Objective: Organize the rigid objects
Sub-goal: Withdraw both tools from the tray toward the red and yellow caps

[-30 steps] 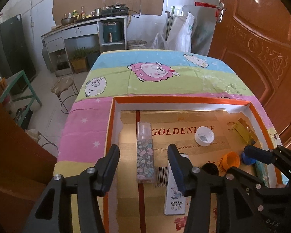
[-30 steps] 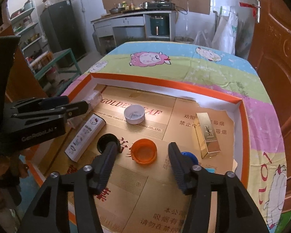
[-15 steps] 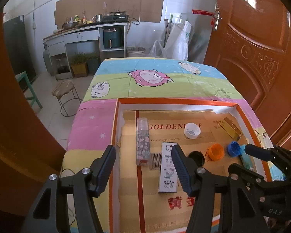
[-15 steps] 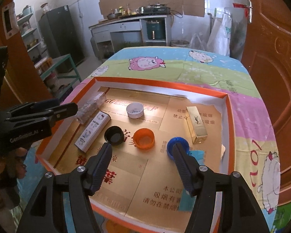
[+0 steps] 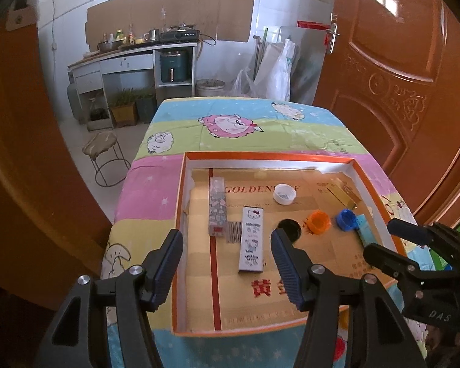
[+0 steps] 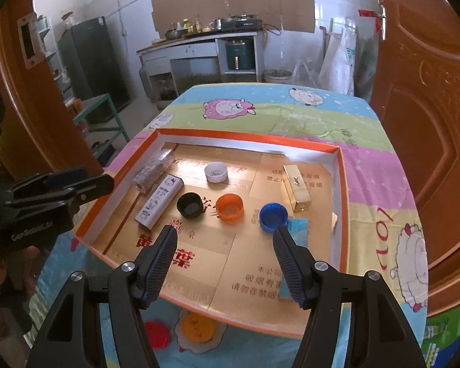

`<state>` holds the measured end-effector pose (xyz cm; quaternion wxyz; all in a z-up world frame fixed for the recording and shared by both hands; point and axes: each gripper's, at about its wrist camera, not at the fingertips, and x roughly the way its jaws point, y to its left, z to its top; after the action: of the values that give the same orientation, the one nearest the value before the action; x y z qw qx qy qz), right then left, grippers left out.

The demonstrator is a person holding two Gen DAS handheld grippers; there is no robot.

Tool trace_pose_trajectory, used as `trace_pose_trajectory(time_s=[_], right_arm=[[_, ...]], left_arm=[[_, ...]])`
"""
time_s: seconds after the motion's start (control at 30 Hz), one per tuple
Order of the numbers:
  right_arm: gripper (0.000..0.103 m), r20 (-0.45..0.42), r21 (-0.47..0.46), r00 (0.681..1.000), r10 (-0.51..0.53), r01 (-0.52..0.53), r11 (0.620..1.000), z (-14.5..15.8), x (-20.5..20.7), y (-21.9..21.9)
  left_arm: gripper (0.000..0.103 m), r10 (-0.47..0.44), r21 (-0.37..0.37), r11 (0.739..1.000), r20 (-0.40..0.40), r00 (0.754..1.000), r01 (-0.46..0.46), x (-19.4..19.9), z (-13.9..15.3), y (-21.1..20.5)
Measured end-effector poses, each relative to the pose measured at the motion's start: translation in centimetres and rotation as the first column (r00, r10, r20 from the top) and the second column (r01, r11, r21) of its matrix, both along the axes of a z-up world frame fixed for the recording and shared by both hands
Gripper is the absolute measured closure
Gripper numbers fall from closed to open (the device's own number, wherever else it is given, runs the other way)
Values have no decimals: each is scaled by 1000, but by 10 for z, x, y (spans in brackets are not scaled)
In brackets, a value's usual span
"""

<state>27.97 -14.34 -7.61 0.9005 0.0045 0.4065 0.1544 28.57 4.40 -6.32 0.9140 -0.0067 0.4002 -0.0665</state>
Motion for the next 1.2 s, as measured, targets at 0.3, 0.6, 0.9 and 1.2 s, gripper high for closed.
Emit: trace_pose_trajectory(time_s=[0.3, 0.6, 0.9, 1.2], right_arm=[[36, 19, -2, 999, -26, 26, 1000, 11, -30, -7], [36, 26, -3, 999, -39, 39, 999, 15, -52, -10], [36, 14, 7, 998, -63, 63, 998, 10, -76, -16], [36, 21, 8, 998, -65, 65, 998, 11, -96, -17]], left_arm=[[44, -11, -14, 1000, 14, 1000, 11, -26, 7, -3], [44, -30, -22, 999, 22, 999, 30, -50, 8, -9], [44, -51, -41, 998, 20, 998, 52, -76, -1, -15], [44, -67, -43, 997, 14, 998, 68, -99, -7, -23]])
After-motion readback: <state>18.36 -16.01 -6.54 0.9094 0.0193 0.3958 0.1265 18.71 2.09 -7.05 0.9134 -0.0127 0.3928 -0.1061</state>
